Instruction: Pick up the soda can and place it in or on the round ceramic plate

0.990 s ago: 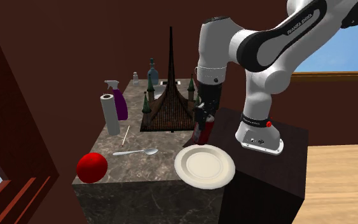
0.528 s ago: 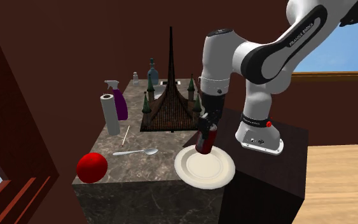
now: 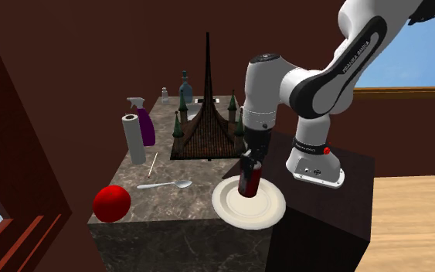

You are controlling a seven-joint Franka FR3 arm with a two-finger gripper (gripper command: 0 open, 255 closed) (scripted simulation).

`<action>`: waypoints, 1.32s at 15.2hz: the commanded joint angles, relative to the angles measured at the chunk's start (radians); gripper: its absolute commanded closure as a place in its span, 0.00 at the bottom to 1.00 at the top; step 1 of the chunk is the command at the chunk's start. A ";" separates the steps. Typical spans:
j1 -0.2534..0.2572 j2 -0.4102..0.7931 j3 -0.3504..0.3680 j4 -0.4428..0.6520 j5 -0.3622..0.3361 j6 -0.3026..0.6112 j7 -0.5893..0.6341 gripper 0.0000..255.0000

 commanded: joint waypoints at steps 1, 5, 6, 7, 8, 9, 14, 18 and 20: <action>-0.010 0.041 0.021 -0.005 0.007 0.048 0.000 1.00; -0.028 0.109 0.055 -0.015 0.015 0.126 0.000 1.00; -0.028 0.109 0.055 -0.015 0.015 0.126 0.000 1.00; -0.028 0.109 0.055 -0.015 0.015 0.126 0.000 1.00; -0.028 0.109 0.055 -0.015 0.015 0.126 0.000 1.00; -0.028 0.109 0.055 -0.015 0.015 0.126 0.000 1.00; -0.028 0.109 0.054 -0.015 0.015 0.126 0.000 0.00; -0.028 0.109 0.055 -0.015 0.015 0.126 0.000 0.00; -0.002 0.003 0.003 0.001 0.001 0.004 0.000 0.00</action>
